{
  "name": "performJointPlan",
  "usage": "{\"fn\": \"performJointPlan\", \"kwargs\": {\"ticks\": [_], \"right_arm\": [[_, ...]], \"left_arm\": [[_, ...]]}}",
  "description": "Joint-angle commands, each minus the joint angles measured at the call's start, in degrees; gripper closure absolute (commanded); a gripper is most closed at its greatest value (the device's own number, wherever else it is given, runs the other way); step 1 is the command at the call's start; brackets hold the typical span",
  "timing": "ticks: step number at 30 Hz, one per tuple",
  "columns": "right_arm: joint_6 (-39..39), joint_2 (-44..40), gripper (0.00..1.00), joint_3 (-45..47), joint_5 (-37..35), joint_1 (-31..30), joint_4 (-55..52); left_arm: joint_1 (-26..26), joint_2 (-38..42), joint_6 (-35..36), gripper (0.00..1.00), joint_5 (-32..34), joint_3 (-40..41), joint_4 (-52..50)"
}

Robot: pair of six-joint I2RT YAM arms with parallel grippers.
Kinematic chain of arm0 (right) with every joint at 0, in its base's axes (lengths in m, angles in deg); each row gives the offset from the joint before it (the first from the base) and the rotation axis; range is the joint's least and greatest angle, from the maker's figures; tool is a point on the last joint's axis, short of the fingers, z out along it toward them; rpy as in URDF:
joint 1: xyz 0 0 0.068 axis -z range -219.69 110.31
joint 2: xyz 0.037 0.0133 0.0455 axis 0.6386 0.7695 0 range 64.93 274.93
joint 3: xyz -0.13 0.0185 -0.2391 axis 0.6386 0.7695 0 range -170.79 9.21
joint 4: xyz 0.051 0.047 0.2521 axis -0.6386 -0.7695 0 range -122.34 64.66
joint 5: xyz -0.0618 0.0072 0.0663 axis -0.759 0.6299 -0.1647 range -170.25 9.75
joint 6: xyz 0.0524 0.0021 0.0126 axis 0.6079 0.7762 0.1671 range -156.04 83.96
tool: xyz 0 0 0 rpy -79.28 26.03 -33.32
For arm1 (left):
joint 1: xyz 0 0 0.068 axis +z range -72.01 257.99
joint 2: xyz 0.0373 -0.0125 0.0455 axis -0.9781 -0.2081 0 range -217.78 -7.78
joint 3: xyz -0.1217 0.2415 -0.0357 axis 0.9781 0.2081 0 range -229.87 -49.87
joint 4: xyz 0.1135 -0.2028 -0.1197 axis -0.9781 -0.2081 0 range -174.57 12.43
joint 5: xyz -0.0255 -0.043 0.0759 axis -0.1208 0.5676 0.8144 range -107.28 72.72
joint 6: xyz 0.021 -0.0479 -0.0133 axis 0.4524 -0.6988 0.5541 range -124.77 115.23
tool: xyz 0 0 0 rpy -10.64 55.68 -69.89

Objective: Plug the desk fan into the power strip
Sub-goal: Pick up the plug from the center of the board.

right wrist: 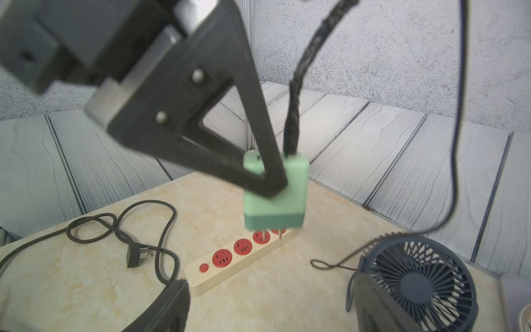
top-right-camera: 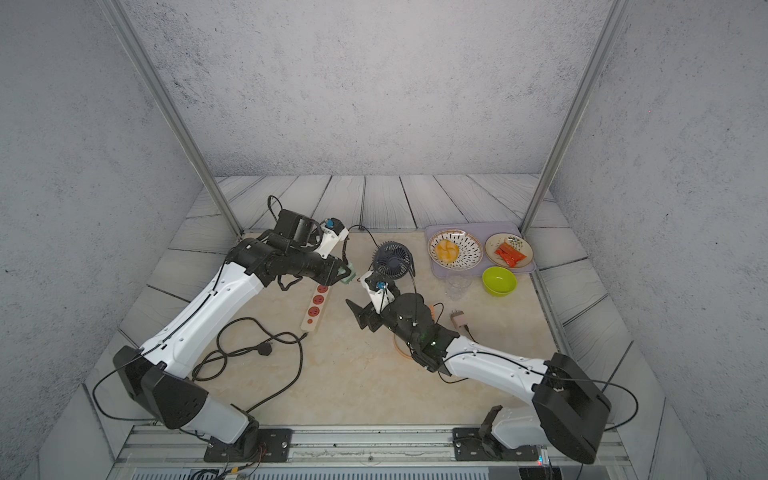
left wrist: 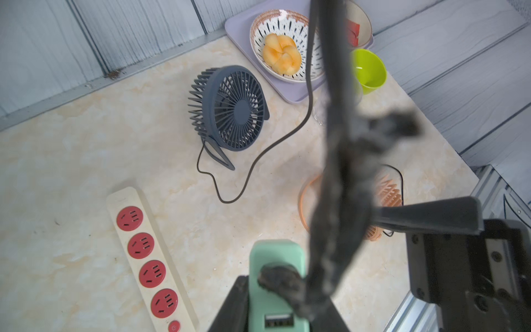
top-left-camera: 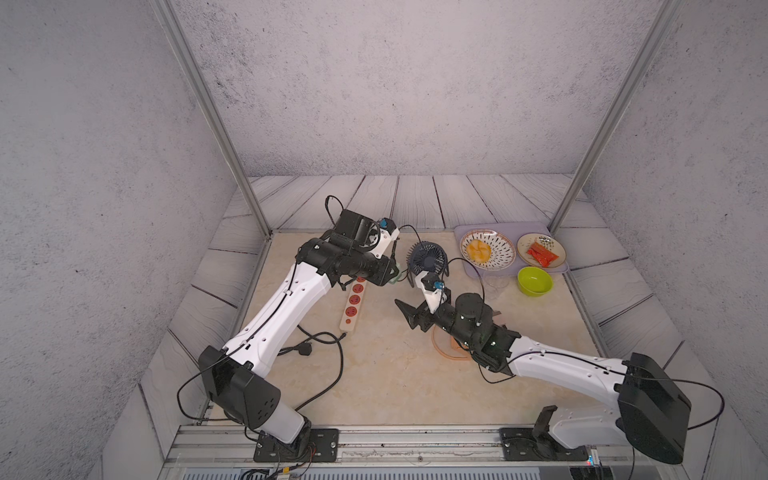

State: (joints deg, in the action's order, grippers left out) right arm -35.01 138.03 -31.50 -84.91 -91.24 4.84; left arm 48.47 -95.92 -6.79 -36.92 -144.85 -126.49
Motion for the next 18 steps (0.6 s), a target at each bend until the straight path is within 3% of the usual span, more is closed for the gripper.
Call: {"fn": "performJointPlan", "kwargs": {"ticks": [1,7,12,18], "right_arm": [[-1.1,-6.1,0.13,3.1,-4.2,-0.1,-1.9],[-0.9,-16.6,0.07,6.0,-11.0,0.0,-10.4],[-1.7,-23.0,0.01,6.0,-18.1,0.1,-19.6],[-0.7,-29.1,0.01,7.3,-22.4,3.3,-26.9]], "left_arm": [[1.4,0.4,-1.0,0.94,0.9,-1.9,-0.1],[3.9,0.3,-2.3,0.97,-0.4,-1.7,0.3],[5.1,0.6,-2.8,1.0,2.9,-0.9,2.2],[5.4,4.3,-0.3,1.0,6.4,6.0,13.4]]}}
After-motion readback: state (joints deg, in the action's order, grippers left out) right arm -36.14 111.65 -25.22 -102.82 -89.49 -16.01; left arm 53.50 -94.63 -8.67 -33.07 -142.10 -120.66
